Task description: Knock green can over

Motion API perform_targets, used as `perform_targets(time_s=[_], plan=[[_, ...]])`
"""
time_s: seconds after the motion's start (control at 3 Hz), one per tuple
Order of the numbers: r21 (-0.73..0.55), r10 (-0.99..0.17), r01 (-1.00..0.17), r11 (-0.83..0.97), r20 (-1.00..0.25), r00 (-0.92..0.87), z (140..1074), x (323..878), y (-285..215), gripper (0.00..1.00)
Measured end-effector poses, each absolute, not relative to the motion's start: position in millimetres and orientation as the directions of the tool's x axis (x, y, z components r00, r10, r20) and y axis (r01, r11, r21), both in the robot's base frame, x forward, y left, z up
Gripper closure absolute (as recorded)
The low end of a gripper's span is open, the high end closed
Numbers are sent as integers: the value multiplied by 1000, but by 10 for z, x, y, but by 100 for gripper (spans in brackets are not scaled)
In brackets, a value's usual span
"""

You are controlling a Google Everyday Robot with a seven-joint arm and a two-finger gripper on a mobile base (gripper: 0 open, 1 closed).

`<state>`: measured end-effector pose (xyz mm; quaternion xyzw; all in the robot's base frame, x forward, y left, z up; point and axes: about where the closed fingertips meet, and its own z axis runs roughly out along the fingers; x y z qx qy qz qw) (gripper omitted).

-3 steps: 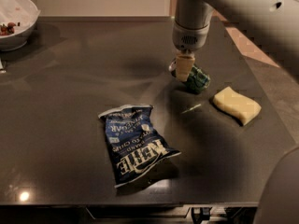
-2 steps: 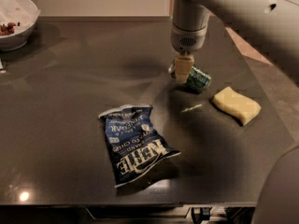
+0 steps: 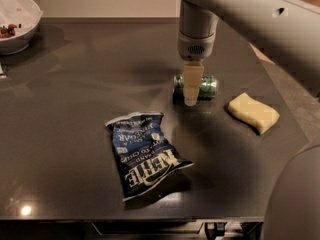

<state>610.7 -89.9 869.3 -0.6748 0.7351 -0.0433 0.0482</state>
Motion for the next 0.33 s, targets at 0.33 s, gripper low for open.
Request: perform_targets(time_s=[0.33], plan=[[-129, -996, -988, 85, -12, -85, 8693, 6107, -899, 0]])
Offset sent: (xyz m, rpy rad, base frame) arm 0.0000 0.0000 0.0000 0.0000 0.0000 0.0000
